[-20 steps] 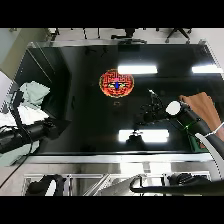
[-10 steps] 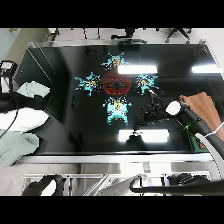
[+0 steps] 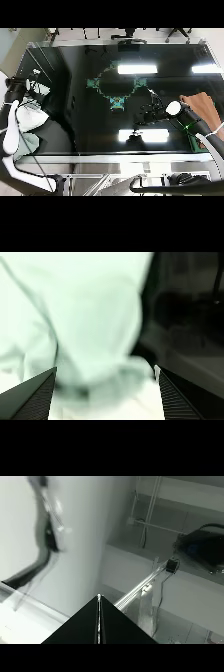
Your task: Fold the shirts.
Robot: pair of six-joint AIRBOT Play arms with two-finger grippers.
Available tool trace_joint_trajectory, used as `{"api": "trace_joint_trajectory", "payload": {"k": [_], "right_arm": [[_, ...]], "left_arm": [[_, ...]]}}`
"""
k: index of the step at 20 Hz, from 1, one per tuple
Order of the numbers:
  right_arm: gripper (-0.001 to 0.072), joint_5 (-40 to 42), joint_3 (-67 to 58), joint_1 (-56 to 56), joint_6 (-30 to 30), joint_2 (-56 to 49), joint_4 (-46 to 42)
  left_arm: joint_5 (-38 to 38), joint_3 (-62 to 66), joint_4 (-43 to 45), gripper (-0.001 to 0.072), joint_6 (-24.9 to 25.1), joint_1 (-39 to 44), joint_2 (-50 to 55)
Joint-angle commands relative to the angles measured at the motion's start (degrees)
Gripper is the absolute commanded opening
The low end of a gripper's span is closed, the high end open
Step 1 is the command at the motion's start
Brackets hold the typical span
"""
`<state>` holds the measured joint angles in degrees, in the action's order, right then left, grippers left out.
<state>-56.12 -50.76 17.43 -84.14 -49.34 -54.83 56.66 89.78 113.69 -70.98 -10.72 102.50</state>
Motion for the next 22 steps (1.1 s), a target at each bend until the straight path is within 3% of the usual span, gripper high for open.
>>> {"api": "trace_joint_trajectory", "payload": {"k": [1, 2, 3, 4, 7, 11, 14, 18, 22], "right_arm": [[0.0019, 0.0, 0.0, 0.0, 0.0, 0.0, 0.0], [0.0019, 0.0, 0.0, 0.0, 0.0, 0.0, 0.0], [0.0019, 0.0, 0.0, 0.0, 0.0, 0.0, 0.0], [0.0019, 0.0, 0.0, 0.0, 0.0, 0.0, 0.0], [0.0019, 0.0, 0.0, 0.0, 0.0, 0.0, 0.0], [0.0019, 0.0, 0.0, 0.0, 0.0, 0.0, 0.0], [0.0019, 0.0, 0.0, 0.0, 0.0, 0.0, 0.0], [0.0019, 0.0, 0.0, 0.0, 0.0, 0.0, 0.0], [0.0019, 0.0, 0.0, 0.0, 0.0, 0.0, 0.0]], "left_arm": [[0.1, 8.9, 1.8, 0.0702, -0.1, -2.1, 11.7], [1.6, 11.1, 1.8, 0.0656, -1.2, -2.2, 13.6], [3.4, 13.2, 1.8, 0.0377, -2.6, -2.3, 15.1], [5.2, 14.8, 1.8, 0.0003, -2.8, -2.3, 15.8], [7.5, 20.8, -2.8, 0.0008, -5.0, -1.3, 13.9], [8.8, 29.6, -26.6, 0.0008, -3.5, 1.9, 2.4], [8.7, 28.0, -43.4, 0.0008, 0.0, 6.0, -10.6], [13.3, 20.4, -51.9, 0.0009, 0.0, 12.2, -22.0], [14.7, 7.7, -55.4, 0.0010, -0.2, 21.0, -26.1]]}}
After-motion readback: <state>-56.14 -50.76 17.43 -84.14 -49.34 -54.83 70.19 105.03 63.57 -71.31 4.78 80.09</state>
